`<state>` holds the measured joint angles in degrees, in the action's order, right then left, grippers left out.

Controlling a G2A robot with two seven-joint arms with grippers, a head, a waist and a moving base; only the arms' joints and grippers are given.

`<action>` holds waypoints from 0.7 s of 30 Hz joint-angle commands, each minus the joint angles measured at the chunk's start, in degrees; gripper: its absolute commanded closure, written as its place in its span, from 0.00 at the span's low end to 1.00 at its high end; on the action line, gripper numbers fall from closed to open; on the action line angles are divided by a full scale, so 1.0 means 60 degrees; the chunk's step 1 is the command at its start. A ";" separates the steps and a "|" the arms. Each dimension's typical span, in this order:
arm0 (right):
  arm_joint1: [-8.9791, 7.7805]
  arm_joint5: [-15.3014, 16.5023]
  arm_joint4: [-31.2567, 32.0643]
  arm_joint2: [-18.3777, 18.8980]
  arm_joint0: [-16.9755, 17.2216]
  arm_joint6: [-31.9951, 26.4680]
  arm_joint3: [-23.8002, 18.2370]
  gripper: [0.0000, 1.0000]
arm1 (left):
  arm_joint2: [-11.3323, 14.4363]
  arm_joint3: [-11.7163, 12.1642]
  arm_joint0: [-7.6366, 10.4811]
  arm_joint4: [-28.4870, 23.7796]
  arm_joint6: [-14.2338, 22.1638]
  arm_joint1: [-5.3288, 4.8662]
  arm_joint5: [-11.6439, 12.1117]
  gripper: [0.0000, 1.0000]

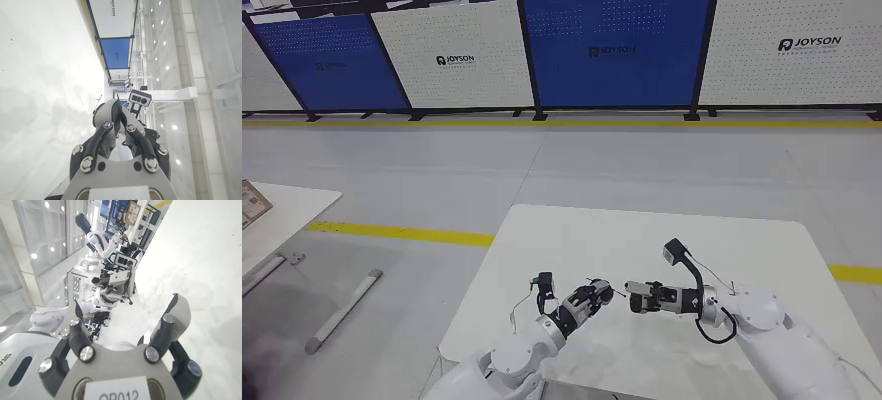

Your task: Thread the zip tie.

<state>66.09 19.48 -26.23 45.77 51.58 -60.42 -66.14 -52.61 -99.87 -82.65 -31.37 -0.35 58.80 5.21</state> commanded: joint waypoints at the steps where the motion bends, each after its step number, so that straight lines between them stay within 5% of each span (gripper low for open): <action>1: 0.0000 -0.0001 0.0002 0.0001 0.0001 0.0002 -0.0001 0.00 | -0.0001 0.0000 0.0000 -0.0001 0.0002 -0.0001 0.0000 1.00; 11: 0.0050 -0.0030 -0.0260 0.0073 0.0136 -0.0103 0.0175 0.00 | 0.0044 0.0041 0.0075 -0.0085 0.0008 0.0113 -0.0150 1.00; 12: 0.0077 -0.0005 -0.0337 0.0053 0.0111 -0.0160 0.0245 0.09 | 0.0043 0.0045 0.0070 -0.0064 0.0014 0.0123 -0.0136 1.00; 13: 0.0104 -0.0001 -0.0404 0.0036 0.0069 -0.0236 0.0322 0.52 | 0.0041 0.0046 0.0059 -0.0042 0.0017 0.0133 -0.0124 1.00; 16: 0.0190 -0.0001 -0.0501 -0.0017 -0.0056 -0.0391 0.0545 0.76 | 0.0011 0.0028 0.0001 0.0058 -0.0008 0.0158 -0.0101 1.00; 21: 0.0333 -0.0010 -0.0619 -0.0138 -0.0258 -0.0619 0.0929 1.00 | -0.0089 0.0009 -0.0121 0.0085 0.0046 0.0188 -0.0072 1.00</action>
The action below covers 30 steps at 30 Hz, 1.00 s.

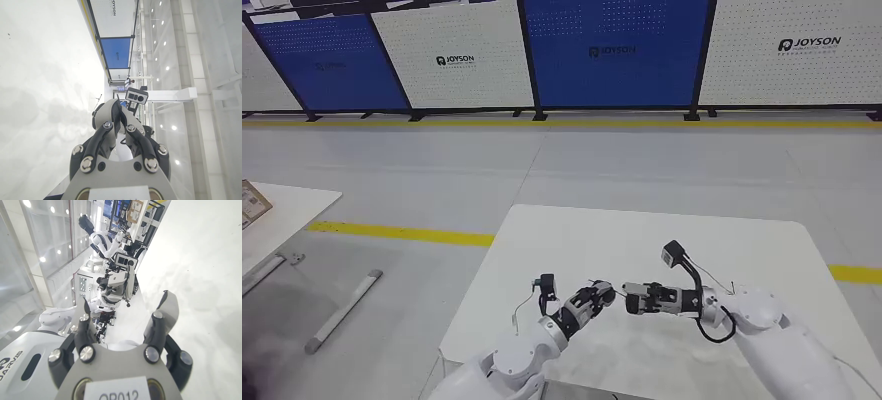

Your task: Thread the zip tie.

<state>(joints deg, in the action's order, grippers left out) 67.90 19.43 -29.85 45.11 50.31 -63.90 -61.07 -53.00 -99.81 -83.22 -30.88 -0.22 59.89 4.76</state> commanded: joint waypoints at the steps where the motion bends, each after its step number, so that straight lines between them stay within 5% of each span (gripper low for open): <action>1: 0.0055 0.0009 -0.0021 -0.0050 -0.0076 -0.0055 0.0141 1.00 | -0.0045 0.0000 -0.0043 0.0008 0.0046 0.0010 0.0006 1.00; 22: 0.0313 0.0009 0.0179 0.0083 -0.0167 -0.0304 0.0472 1.00 | -0.0292 -0.0019 -0.0206 0.0138 0.0107 0.0182 -0.0083 1.00; 23: 0.0318 0.0009 0.0186 0.0097 -0.0162 -0.0314 0.0473 1.00 | -0.0297 -0.0015 -0.0191 0.0243 0.0138 0.0184 -0.0096 0.91; 25: 0.0330 0.0009 0.0212 0.0126 -0.0155 -0.0334 0.0480 1.00 | -0.0299 -0.0001 -0.0187 0.0428 0.0228 0.0190 -0.0149 0.42; 26: 0.0335 0.0009 0.0225 0.0138 -0.0154 -0.0340 0.0482 1.00 | -0.0312 0.0006 -0.0207 0.0418 0.0201 0.0197 -0.0150 0.00; 30: 0.0342 0.0009 0.0255 0.0216 -0.0153 -0.0435 0.0472 1.00 | -0.0306 -0.0018 -0.0259 0.0602 0.0050 0.0223 -0.0101 0.00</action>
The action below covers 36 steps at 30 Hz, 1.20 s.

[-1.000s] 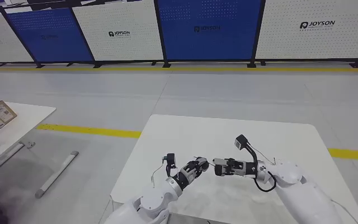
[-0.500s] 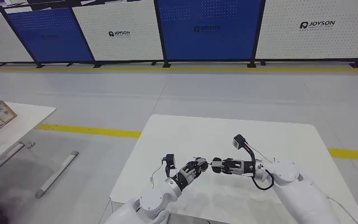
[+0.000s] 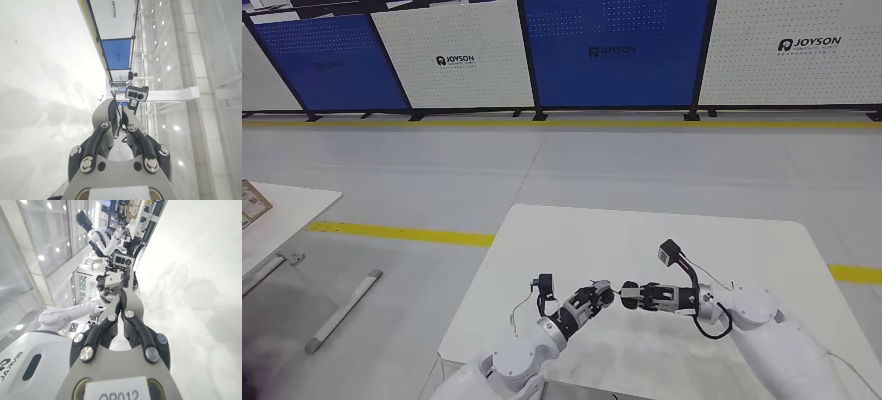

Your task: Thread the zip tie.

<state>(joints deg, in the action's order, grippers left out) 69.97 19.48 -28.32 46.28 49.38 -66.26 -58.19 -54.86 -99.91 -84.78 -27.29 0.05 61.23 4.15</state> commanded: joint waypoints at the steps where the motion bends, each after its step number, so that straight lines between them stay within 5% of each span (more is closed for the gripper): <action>1: -0.0006 0.0000 -0.0022 0.0052 0.0009 -0.0095 -0.0010 1.00 | 0.0004 -0.0001 0.0000 0.0003 0.0005 0.0000 0.0000 0.00; 9: -0.0012 0.0000 -0.0116 0.0107 0.0031 -0.0212 -0.0017 1.00 | 0.0025 0.0018 -0.0011 -0.0076 0.0064 0.0011 -0.0024 0.00; 16: -0.0051 -0.0297 -0.0164 0.0181 0.0194 -0.0516 -0.0277 1.00 | -0.0291 0.0497 0.0084 -0.1146 0.1190 0.0044 0.0310 0.00; 34: -0.0062 -0.0471 -0.0098 0.0244 0.0161 -0.0535 -0.0220 1.00 | -0.0293 0.0616 -0.0016 -0.0564 0.1411 0.0092 0.0644 0.01; 36: -0.0062 -0.0471 -0.0098 0.0244 0.0161 -0.0535 -0.0220 1.00 | -0.0305 0.0618 -0.0011 -0.0555 0.1383 0.0109 0.0626 0.36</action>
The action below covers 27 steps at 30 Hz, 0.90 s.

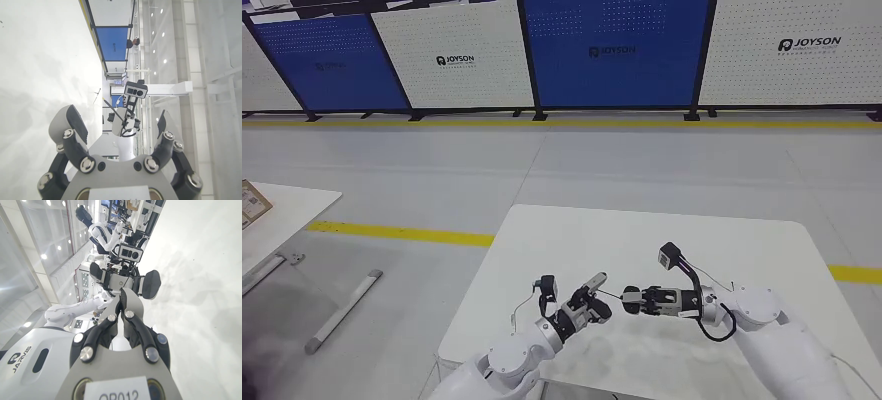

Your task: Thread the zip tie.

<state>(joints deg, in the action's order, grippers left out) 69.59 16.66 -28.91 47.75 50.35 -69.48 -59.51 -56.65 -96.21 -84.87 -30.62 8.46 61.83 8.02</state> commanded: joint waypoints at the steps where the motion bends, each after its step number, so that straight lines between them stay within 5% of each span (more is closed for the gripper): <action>1: 0.0000 0.0000 0.0000 0.0000 0.0000 0.0000 0.0000 1.00 | -0.0017 0.0001 0.0010 -0.0002 -0.0041 0.0016 -0.0031 0.54; 4: 0.0000 0.0000 0.0000 0.0000 0.0000 0.0000 0.0000 1.00 | -0.0040 0.0008 0.0035 0.0060 -0.0037 0.0034 -0.0073 0.68; 7: 0.0000 0.0000 0.0000 0.0000 0.0000 0.0000 0.0000 1.00 | -0.0061 0.0017 0.0042 0.0168 0.0076 0.0044 -0.0032 0.69; 12: 0.0000 0.0000 0.0000 0.0000 0.0000 0.0000 0.0000 1.00 | -0.0075 0.0036 -0.0130 0.0386 0.0368 0.0044 0.0319 0.85; 27: 0.0000 0.0000 0.0000 0.0000 0.0000 0.0000 0.0000 1.00 | -0.0314 -0.0137 -0.0324 0.0620 0.0793 0.0041 0.0503 0.78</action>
<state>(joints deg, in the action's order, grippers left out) 69.59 16.65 -28.91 47.75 50.34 -69.48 -59.51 -58.51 -96.96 -86.84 -27.02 13.30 62.04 11.10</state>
